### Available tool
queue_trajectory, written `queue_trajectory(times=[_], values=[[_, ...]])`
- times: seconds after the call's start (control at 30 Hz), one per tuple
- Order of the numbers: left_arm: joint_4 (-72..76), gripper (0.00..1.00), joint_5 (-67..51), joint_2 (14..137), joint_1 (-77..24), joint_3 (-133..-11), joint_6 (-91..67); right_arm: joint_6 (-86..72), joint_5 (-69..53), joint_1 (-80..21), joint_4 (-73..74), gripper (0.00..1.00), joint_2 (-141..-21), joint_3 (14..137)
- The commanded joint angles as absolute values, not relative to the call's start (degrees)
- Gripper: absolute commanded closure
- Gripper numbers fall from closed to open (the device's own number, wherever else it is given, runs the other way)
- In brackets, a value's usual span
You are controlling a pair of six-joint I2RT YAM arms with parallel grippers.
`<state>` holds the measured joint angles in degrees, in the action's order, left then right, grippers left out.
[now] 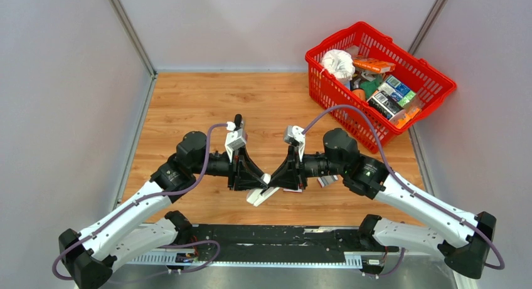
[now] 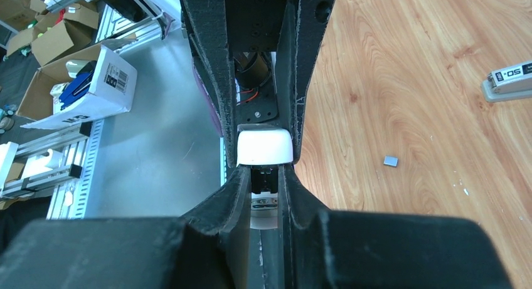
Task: Unload the staples from the stapler
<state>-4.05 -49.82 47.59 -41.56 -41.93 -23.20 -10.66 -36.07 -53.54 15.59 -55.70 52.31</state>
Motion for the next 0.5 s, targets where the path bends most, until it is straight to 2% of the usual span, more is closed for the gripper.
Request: queue_trajectory(times=[0.0,0.47], values=[[3.3,1.0,-45.8,44.7,-40.8,-44.7,-23.0,-11.2,-36.3,-54.8,22.8,0.95,-54.7,49.6],[2.0,1.0,-43.3,40.8,-40.8,-45.5,-22.9,-12.4,-35.6,-56.3,22.0,0.95,-52.7,47.6]])
